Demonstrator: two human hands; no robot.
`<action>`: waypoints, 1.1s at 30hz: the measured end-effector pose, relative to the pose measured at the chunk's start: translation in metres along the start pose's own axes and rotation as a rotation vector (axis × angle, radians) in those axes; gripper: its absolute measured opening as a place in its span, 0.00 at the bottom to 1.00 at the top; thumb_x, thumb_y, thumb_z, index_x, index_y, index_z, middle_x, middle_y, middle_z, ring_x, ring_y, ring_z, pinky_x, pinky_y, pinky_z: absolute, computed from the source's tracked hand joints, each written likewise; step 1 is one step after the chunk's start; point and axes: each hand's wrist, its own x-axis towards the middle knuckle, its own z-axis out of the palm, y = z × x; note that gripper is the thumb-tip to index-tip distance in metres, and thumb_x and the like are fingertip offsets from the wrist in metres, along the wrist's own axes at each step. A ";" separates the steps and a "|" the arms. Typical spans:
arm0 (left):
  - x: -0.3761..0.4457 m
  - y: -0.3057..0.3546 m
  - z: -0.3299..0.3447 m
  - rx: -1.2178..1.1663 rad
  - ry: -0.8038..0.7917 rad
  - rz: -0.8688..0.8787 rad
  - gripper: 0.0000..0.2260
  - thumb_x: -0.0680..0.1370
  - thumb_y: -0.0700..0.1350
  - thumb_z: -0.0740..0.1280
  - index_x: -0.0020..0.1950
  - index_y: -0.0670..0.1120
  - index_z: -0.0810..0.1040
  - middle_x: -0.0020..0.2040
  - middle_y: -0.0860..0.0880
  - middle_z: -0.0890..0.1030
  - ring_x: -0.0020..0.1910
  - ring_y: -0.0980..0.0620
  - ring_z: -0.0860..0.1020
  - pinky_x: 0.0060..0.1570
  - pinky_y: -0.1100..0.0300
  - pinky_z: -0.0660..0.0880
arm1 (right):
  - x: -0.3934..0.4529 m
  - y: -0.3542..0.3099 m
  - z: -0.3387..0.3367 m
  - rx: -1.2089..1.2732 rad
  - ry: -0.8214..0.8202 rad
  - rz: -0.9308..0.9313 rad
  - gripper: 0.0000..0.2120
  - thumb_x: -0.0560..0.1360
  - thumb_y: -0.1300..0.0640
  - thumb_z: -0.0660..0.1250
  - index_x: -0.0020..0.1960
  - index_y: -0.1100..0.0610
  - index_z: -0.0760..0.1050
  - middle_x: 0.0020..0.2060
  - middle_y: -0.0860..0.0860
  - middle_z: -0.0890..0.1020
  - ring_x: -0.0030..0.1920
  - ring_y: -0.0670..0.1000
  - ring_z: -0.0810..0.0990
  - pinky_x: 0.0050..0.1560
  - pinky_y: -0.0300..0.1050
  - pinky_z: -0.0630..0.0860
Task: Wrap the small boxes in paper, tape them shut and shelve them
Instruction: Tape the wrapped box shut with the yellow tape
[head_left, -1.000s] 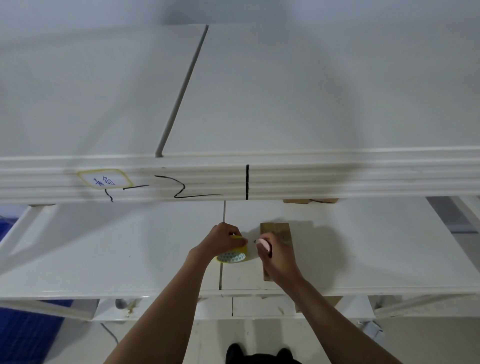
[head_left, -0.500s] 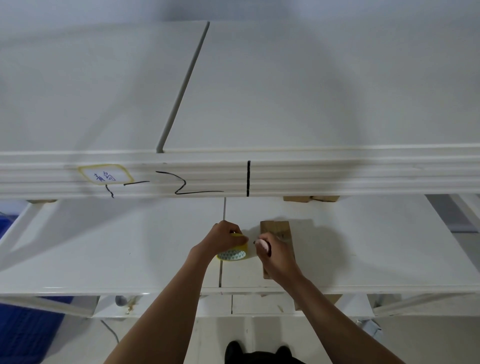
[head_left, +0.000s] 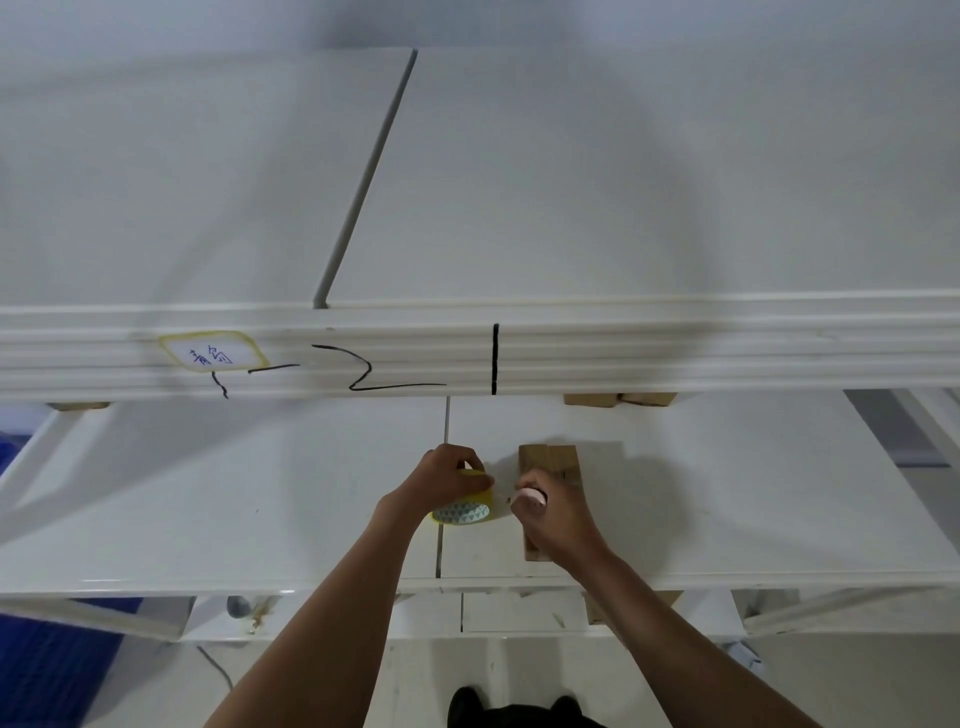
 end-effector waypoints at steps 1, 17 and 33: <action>0.000 0.001 0.000 -0.002 -0.012 0.003 0.06 0.76 0.52 0.73 0.50 0.53 0.80 0.50 0.48 0.81 0.47 0.49 0.81 0.44 0.61 0.80 | 0.000 -0.001 -0.001 0.012 0.017 0.009 0.02 0.79 0.57 0.68 0.51 0.55 0.76 0.40 0.46 0.79 0.40 0.44 0.77 0.38 0.30 0.72; 0.010 0.019 -0.008 0.129 -0.188 -0.006 0.12 0.77 0.59 0.70 0.54 0.54 0.84 0.55 0.52 0.82 0.53 0.53 0.79 0.50 0.62 0.71 | 0.014 -0.007 -0.011 0.452 0.252 0.376 0.05 0.79 0.59 0.65 0.48 0.59 0.78 0.43 0.51 0.81 0.45 0.49 0.78 0.42 0.40 0.73; -0.006 0.012 0.003 -0.034 -0.083 -0.066 0.10 0.77 0.54 0.71 0.54 0.53 0.86 0.50 0.54 0.82 0.49 0.52 0.80 0.49 0.61 0.78 | 0.011 -0.005 -0.003 0.403 0.293 0.311 0.05 0.77 0.60 0.65 0.43 0.56 0.77 0.44 0.51 0.80 0.46 0.49 0.78 0.42 0.42 0.74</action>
